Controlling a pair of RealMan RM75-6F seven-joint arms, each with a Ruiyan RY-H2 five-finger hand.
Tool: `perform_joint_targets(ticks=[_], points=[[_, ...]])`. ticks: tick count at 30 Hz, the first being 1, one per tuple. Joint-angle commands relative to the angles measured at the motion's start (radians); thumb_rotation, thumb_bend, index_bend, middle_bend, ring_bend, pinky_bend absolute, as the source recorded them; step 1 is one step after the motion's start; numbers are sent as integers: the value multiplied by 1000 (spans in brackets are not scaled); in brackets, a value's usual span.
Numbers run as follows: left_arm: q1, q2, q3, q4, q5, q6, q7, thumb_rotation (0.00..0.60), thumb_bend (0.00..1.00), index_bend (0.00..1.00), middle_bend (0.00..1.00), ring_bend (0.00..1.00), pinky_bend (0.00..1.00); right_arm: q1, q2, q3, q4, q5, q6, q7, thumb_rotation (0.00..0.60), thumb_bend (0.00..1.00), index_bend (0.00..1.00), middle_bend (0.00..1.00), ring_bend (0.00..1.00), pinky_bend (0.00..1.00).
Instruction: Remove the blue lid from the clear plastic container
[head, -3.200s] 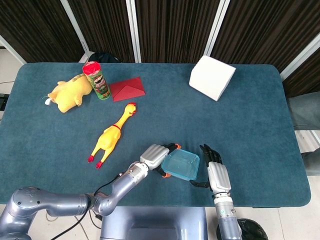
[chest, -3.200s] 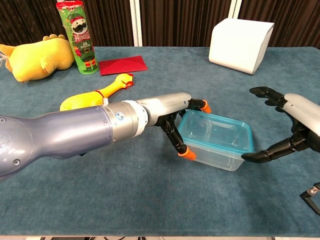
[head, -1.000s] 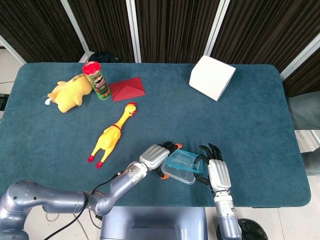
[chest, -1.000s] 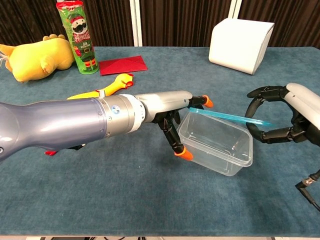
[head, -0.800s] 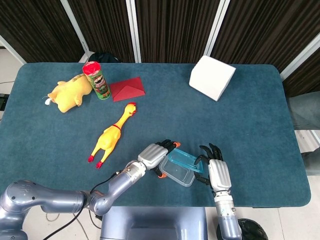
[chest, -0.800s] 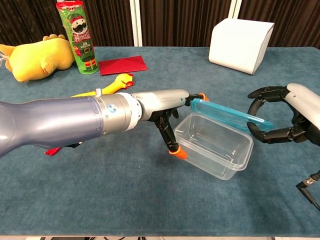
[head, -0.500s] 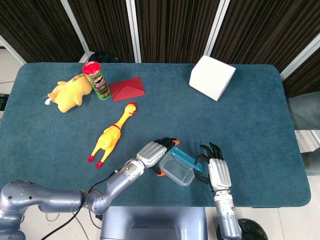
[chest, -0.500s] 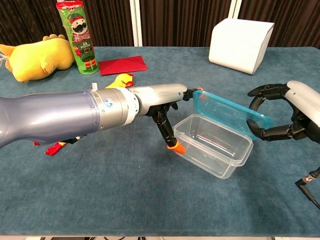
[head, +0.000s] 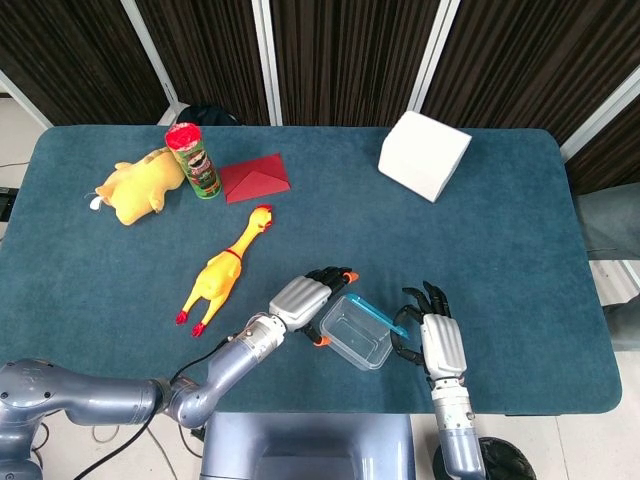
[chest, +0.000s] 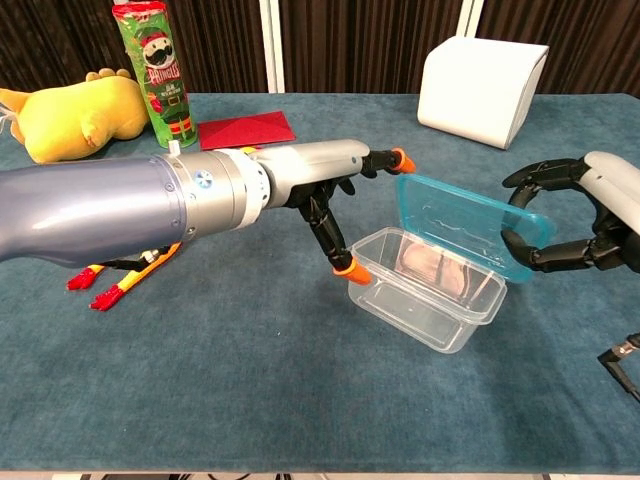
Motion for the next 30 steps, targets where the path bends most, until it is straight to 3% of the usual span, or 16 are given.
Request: perform_joint_targets(ticks=[1, 20, 30], points=[[3, 8, -5, -10, 10, 8, -3, 600, 10, 0, 0, 0, 129, -1, 1, -1, -1, -2, 2, 1, 600, 594, 602, 234, 1, 0], [13, 80, -43, -93, 33, 50, -12, 600, 0, 0, 0, 0, 125, 13, -1, 22, -30, -15, 13, -21, 600, 595, 608, 241, 1, 0], [36, 128, -58, -132, 52, 84, -38, 600, 0, 0, 0, 0, 125, 64, -9, 114, -30, 19, 4, -70, 600, 594, 611, 244, 1, 0]])
